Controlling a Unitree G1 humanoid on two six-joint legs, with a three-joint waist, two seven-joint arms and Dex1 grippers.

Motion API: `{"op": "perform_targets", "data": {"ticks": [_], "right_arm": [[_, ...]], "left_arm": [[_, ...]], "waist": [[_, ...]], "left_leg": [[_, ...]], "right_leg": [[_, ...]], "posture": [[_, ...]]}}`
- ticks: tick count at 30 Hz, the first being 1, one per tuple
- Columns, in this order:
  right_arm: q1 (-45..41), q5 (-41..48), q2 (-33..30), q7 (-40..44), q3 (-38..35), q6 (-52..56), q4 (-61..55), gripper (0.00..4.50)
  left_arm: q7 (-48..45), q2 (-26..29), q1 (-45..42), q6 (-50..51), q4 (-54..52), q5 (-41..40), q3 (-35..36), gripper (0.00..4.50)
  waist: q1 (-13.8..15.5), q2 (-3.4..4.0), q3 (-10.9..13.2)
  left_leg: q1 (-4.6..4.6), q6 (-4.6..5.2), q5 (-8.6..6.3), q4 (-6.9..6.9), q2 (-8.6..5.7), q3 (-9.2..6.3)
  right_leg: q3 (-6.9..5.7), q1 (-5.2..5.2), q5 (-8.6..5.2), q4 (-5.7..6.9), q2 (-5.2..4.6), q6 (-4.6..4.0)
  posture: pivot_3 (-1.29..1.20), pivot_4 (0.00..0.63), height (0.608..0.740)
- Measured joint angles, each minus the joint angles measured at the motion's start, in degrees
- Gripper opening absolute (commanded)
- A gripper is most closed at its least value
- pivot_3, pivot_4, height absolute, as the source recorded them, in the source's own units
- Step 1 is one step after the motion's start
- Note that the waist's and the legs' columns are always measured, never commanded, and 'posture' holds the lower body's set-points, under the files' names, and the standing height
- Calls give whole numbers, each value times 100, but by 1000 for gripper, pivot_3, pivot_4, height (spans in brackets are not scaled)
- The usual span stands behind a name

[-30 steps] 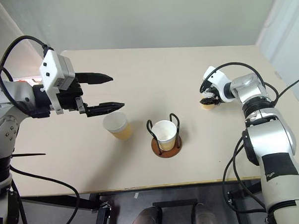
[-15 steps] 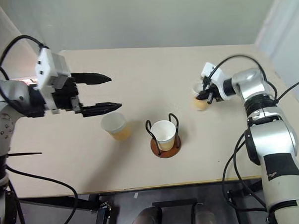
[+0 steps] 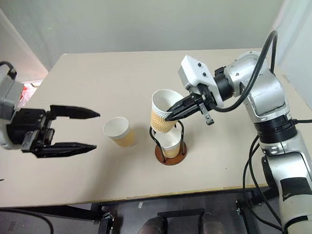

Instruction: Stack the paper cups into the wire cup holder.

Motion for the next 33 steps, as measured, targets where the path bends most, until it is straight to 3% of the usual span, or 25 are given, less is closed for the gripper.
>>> {"op": "perform_targets", "data": {"ticks": [13, 17, 26, 33], "right_arm": [[111, -297, -71, -116, 356, -726, 60, 33], [117, -417, -78, -130, 480, -899, 100, 960], [117, -481, -82, -393, 467, -946, 296, 3900], [-80, 391, 734, -1696, -645, 133, 452, 3900]], "left_arm": [[57, 53, 484, -32, -40, 58, 356, 4500], [70, 53, 514, -78, -56, 79, 363, 4500], [90, 279, 209, -729, 383, 729, -41, 4500], [-43, 331, -576, -1739, 830, 1806, -1452, 4500]], "waist": [[-15, -2, -1], [-13, -2, -1], [-7, -3, -1], [0, -7, -4]], "left_leg": [[10, 2, 39, -28, 5, 1], [5, -2, 34, -32, 6, 1], [6, -1, 32, -31, 6, 0], [-15, -1, 32, -33, 6, 0]], "right_leg": [[9, -11, 28, 1, 11, -55], [8, -18, 26, 0, 11, -57], [10, -18, 27, 0, 11, -57], [8, -39, 30, -3, 11, -62]], "posture": [[0, 150, 740], [0, 150, 740], [0, 150, 740], [0, 150, 740]]}}
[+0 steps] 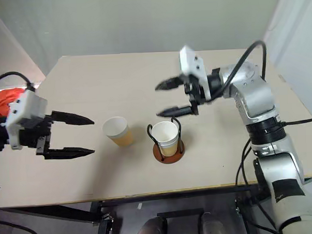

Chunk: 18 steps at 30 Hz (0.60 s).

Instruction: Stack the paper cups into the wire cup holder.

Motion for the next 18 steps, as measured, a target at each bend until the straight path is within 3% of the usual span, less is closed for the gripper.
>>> {"op": "perform_targets", "data": {"ticks": [8, 17, 18], "right_arm": [[516, 345, -3, -493, -26, 548, -804, 3900], [728, 789, 49, -1152, -97, 1112, -1411, 3900], [775, 795, 49, -1223, -97, 1139, -1448, 3922]], "left_arm": [[7, -623, -925, -1276, 999, 1561, -1468, 4500], [119, -1443, -1496, -1933, 1628, 2632, -2277, 4500], [131, -1482, -1496, -1971, 1685, 2711, -2296, 4324]], "waist": [[21, -5, -3], [21, -8, -5], [16, -8, -5]], "left_leg": [[-28, -5, -18, 8, -2, -6], [-40, -2, -15, 23, -2, -10], [-41, -2, -15, 29, -2, -11]], "right_leg": [[-4, -15, 1, -5, -1, 2], [-6, -21, 29, -7, -1, 48], [-6, -21, 32, -7, -1, 54]], "posture": [[0, 150, 740], [0, 150, 740], [0, 150, 740]]}}
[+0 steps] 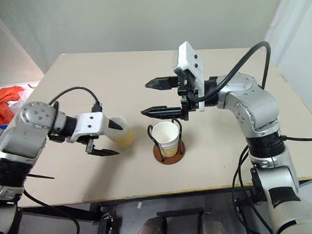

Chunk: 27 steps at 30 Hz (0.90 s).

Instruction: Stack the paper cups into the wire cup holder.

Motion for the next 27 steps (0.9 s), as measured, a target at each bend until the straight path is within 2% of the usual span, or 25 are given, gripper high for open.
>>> {"op": "perform_targets", "data": {"ticks": [4, 13, 19, 25, 27], "right_arm": [[100, 66, -12, -211, -1, 71, -136, 3929], [110, 234, -114, -422, -3, 128, -284, 3929], [293, 433, -437, -510, -149, 302, -479, 3929], [1458, 1126, -1647, -222, -1178, 644, -1231, 3929], [2339, 1365, -2083, -100, -1836, 683, -1587, 3929]], "left_arm": [[-28, -53, -95, -130, 172, 138, -50, 3281], [-300, -206, -172, -188, 245, 25, -47, 38], [-684, -280, -310, 26, -60, -396, -38, 38], [-797, -210, -1782, 80, 622, -1072, 166, 38], [-805, -121, -2421, 51, 818, -1576, -98, 38]], "waist": [[-5, 0, 0], [8, -1, 0], [49, -5, -3], [131, -12, -5], [152, -20, -5]], "left_leg": [[0, 7, 5, 8, 0, 0], [0, 11, 8, 24, -2, 0], [-11, 13, 7, 28, -2, -1], [-32, 25, 3, 54, -6, -2], [-41, 31, 0, 60, -8, -7]], "right_leg": [[1, 2, 6, 1, 0, 10], [1, 10, 8, 1, 0, 13], [-2, 11, 11, 0, 0, 17], [1, 24, 25, -23, -2, 45], [-1, 33, 23, -36, -2, 73]], "posture": [[0, 150, 740], [0, 150, 740], [0, 150, 740], [0, 150, 740], [0, 150, 740]]}}
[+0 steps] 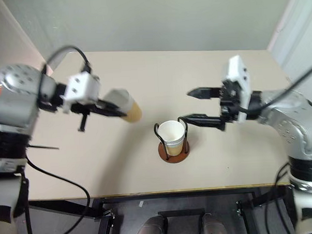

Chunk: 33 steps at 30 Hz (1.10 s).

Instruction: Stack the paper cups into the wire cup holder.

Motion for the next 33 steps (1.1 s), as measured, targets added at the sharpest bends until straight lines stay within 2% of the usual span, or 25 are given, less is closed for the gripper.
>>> {"op": "perform_targets", "data": {"ticks": [4, 8, 11, 14, 18, 25, 32, 33], "right_arm": [[1464, 201, -307, 136, -1143, -34, -257, 3929], [3224, 283, -307, 223, -2111, -123, -879, 3929], [3680, 620, -175, -15, -2654, -93, -1333, 3929], [3941, 964, -145, -275, -2916, -62, -1676, 3929], [3871, 1260, -277, -631, -2974, -53, -1776, 3929], [3812, 1598, -485, -1096, -2968, -55, -1901, 3929], [3827, 1851, -663, -1318, -2968, -76, -1995, 3929], [3827, 1889, -670, -1343, -2968, -86, -2012, 3929]], "left_arm": [[-7, 277, -875, -192, 117, -937, -598, 38], [-11, 313, -1194, -378, -33, -2046, -1674, 38], [-12, 121, -1420, -597, -19, -2426, -2313, 38], [-14, -169, -1756, -916, 121, -2638, -2737, 38], [-14, -437, -1986, -1319, 193, -2797, -3257, 38], [-16, -445, -2039, -2053, 233, -2696, -4094, 38], [-18, -608, -2046, -2335, 478, -2571, -4315, 38], [-19, -693, -2046, -2365, 559, -2506, -4315, 215]], "waist": [[6, 8, -3], [4, 12, -3], [-15, 7, 0], [-22, 4, 1], [-20, 12, 2], [12, 12, 2], [76, 12, 2], [89, 12, 2]], "left_leg": [[-1, 16, -11, 3, -5, 12], [2, 21, -20, 9, -8, 17], [-3, 24, -20, 19, -10, 23], [-3, 35, -27, 42, -14, 23], [-7, 62, -60, 102, -15, 24], [-18, 75, -89, 118, -21, 25], [-38, 77, -110, 125, -28, 16], [-42, 79, -111, 129, -29, 13]], "right_leg": [[17, 13, -11, -38, -4, 48], [18, 28, -22, -45, -2, 79], [19, 36, -12, -55, 3, 96], [22, 52, -9, -63, 7, 109], [29, 76, -17, -63, 6, 133], [34, 79, -34, -67, 4, 167], [32, 76, -35, -69, 4, 217], [32, 76, -34, -69, 3, 218]], "posture": [[0, 150, 740], [0, 150, 740], [0, 150, 740], [0, 150, 740], [0, 150, 740], [0, 150, 740], [0, 150, 740], [0, 150, 740]]}}
